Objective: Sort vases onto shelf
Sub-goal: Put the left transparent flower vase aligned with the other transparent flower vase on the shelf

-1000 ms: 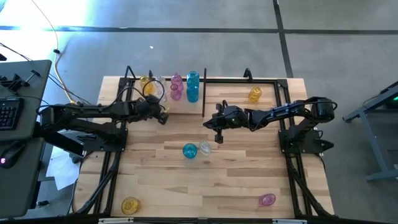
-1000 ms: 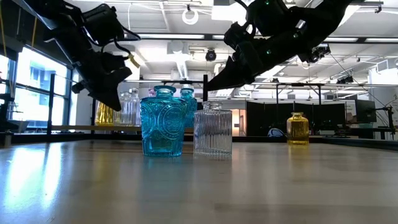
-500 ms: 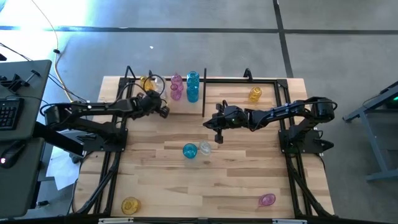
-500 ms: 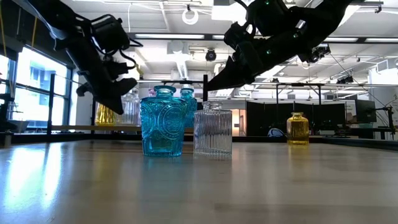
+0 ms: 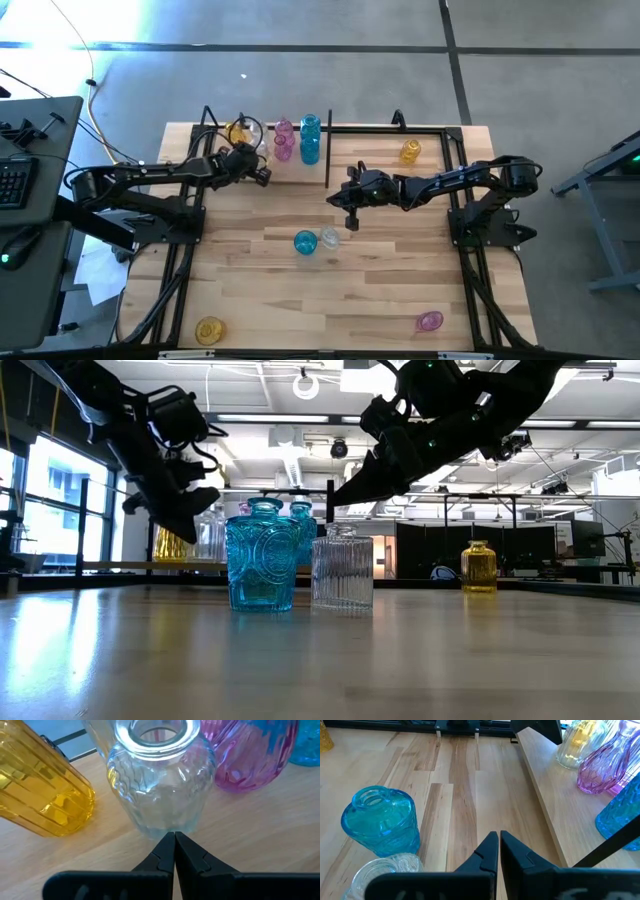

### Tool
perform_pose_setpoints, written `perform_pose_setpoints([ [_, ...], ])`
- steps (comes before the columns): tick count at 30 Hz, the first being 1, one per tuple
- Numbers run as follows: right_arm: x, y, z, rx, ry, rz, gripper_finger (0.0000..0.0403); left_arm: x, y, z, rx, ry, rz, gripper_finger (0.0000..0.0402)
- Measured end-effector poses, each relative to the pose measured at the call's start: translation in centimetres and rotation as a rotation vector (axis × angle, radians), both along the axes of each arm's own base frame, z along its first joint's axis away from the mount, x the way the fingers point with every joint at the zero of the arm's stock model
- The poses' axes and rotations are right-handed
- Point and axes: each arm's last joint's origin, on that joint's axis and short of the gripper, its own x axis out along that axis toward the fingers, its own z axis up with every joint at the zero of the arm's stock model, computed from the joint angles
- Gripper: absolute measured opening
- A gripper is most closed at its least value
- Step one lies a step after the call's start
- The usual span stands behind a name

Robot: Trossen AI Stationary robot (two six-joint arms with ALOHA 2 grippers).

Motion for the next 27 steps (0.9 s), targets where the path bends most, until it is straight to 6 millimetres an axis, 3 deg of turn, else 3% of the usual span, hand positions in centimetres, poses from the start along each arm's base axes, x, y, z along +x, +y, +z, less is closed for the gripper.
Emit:
perform_pose_setpoints([
  [12,0.0,0.0,0.0,0.0,0.0,0.0,0.0,-0.2,0.42,0.03,0.006,0.009,0.004,0.0],
  [20,-0.01,-0.01,-0.02,0.01,0.002,-0.005,0.0,-0.11,-0.2,0.15,-0.112,-0.057,-0.096,0.0],
  [27,-0.01,0.0,-0.03,0.01,0.002,-0.005,0.0,0.13,0.52,0.16,-0.07,-0.076,-0.065,0.0],
])
